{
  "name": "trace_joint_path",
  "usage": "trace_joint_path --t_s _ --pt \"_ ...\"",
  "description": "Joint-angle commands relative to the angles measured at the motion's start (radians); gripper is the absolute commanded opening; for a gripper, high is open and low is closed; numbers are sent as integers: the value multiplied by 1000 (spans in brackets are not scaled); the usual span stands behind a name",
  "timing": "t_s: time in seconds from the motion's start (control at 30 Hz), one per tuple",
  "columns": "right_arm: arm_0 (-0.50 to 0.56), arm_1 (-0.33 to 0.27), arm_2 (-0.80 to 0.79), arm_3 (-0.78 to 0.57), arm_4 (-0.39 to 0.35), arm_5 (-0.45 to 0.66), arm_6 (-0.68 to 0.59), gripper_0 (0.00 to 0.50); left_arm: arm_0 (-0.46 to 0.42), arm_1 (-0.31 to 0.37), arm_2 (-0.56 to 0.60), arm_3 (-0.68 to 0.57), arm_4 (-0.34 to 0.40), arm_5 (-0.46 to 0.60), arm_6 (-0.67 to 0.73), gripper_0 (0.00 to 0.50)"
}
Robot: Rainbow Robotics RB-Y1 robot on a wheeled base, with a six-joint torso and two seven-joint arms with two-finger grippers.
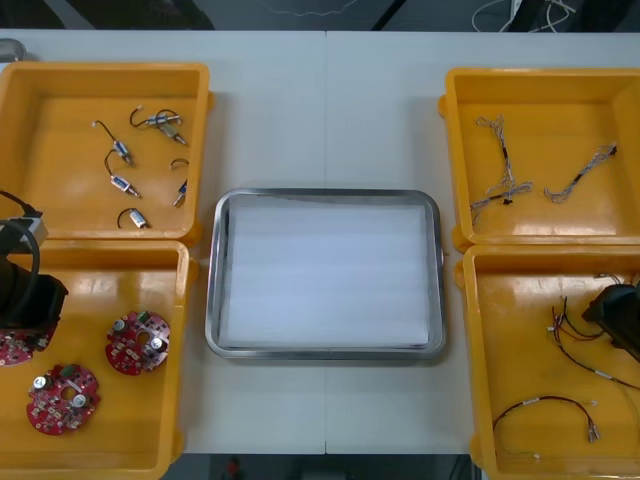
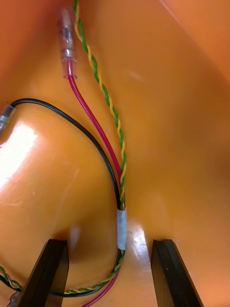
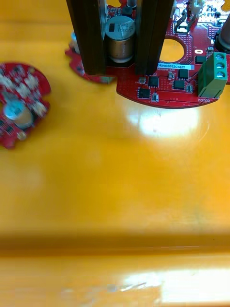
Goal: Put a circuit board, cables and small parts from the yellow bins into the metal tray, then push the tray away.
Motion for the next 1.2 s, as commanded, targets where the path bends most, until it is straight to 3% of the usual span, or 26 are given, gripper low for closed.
trace_joint_path --t_s 0.03,0.1,0.17,0.37,0.6,0.97,1.2 --pt "40 27 23 -1 4 -8 -51 223 -88 -5 18 -113 17 64 -47 0" --pt "43 27 25 -2 -1 -8 -54 33 -121 -5 1 -137 25 64 -42 0" --pt "45 27 25 -2 -4 -6 -54 1 -154 -5 -27 -159 29 64 -34 1" --pt "43 27 20 -14 -9 -9 -46 0 -249 -3 -157 -216 45 64 -13 0" --pt "43 21 -15 -122 -1 28 -34 0 -393 -25 -361 -235 77 64 90 1" --pt "40 -59 -206 -343 -19 324 -20 0 -597 -166 -619 -117 54 64 177 2" --pt "-1 -119 -242 -419 -62 465 15 0 -640 -243 -745 18 -6 64 191 0"
